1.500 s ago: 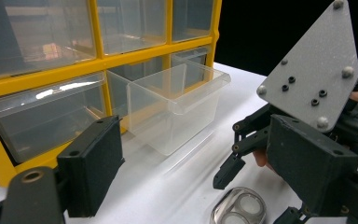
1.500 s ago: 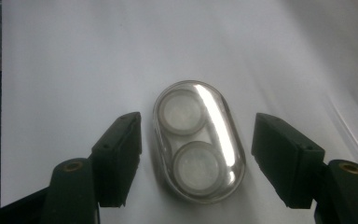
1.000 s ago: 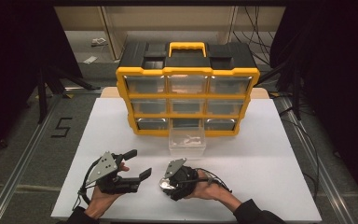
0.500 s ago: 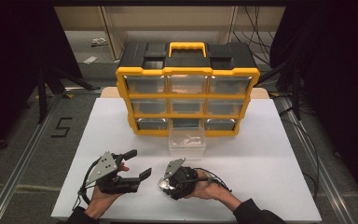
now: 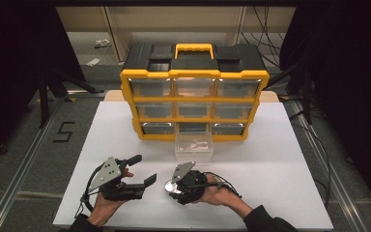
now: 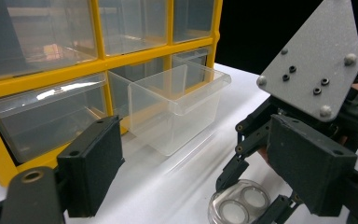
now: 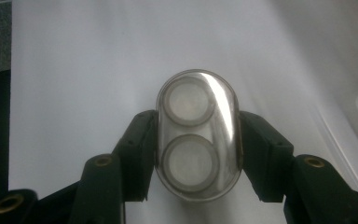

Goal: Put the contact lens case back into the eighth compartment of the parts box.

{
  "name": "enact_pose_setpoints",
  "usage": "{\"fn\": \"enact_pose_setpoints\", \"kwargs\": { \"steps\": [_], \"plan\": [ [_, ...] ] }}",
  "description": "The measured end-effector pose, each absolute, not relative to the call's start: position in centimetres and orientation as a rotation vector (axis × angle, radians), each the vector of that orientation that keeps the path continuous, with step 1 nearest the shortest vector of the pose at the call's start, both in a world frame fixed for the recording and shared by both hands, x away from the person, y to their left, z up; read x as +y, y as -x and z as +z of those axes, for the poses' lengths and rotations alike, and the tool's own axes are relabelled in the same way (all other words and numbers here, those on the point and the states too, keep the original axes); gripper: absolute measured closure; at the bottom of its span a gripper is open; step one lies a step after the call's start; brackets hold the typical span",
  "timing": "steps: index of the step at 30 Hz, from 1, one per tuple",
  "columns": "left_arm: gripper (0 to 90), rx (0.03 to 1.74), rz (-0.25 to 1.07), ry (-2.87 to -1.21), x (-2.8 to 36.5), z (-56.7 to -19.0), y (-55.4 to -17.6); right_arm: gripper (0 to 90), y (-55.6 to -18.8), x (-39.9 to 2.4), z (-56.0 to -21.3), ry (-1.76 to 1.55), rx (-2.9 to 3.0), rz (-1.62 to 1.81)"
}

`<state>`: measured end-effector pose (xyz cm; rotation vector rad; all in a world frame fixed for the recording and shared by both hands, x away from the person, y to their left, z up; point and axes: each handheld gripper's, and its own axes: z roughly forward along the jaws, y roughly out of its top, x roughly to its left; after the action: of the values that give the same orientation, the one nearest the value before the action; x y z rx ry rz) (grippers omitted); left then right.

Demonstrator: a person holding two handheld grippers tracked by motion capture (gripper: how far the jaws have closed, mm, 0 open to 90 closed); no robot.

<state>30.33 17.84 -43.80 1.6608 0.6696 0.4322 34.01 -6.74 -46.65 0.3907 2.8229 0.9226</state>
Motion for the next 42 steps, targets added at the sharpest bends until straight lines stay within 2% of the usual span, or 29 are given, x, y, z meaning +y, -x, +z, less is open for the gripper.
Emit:
{"fn": "enact_pose_setpoints", "kwargs": {
  "steps": [42],
  "plan": [
    [18.3, 0.675, 0.438, -1.658, 18.0, -43.7, -30.3, 49.7, -34.7, -8.7, -43.7, -0.459, 2.72, 1.032]
  ]
}}
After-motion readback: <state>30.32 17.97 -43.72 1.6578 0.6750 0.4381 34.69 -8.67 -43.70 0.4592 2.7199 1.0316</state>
